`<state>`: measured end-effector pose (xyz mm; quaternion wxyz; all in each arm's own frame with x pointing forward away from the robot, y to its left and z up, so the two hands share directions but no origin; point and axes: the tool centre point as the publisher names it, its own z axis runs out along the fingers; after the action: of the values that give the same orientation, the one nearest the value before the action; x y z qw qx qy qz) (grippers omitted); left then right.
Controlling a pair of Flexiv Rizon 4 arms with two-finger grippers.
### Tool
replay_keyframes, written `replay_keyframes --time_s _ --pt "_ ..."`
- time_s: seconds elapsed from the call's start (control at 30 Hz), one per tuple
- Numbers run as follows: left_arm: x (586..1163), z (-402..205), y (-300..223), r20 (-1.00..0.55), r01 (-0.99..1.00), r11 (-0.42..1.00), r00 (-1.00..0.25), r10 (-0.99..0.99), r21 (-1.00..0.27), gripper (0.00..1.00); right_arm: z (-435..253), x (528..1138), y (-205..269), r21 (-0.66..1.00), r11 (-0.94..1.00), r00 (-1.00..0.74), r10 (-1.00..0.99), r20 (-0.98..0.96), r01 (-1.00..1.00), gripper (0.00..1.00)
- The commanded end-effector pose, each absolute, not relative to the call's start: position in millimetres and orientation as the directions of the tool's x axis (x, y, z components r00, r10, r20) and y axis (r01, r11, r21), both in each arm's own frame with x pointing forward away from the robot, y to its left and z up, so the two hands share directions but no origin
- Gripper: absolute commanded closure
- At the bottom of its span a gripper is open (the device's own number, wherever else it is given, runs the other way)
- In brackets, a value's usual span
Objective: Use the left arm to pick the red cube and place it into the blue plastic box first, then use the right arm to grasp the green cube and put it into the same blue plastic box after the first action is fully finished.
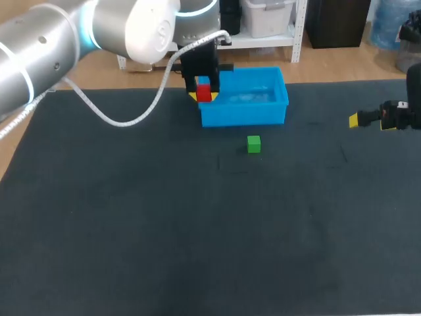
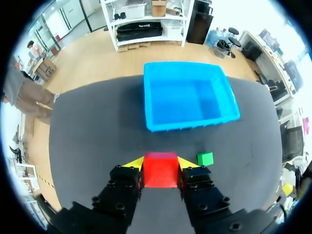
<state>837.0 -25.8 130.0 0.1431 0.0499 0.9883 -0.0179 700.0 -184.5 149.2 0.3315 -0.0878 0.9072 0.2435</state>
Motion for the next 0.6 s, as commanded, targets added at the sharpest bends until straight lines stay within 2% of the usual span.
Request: replay_keyframes --time_s 0.03,0.6 --pt "841.5 134.5 -25.5 -0.298 0.111 0.994 -0.949 0.1 -0.017 1.0 149.4 700.2 -184.9 0.384 0.866 -0.765 0.001 -0.644 -0.322 0.0" --pt "877.1 155.9 -30.0 -0.357 0.134 0.991 -0.925 0.13 0.015 1.0 149.4 700.2 -184.9 0.384 0.866 -0.765 0.001 -0.644 -0.322 0.0"
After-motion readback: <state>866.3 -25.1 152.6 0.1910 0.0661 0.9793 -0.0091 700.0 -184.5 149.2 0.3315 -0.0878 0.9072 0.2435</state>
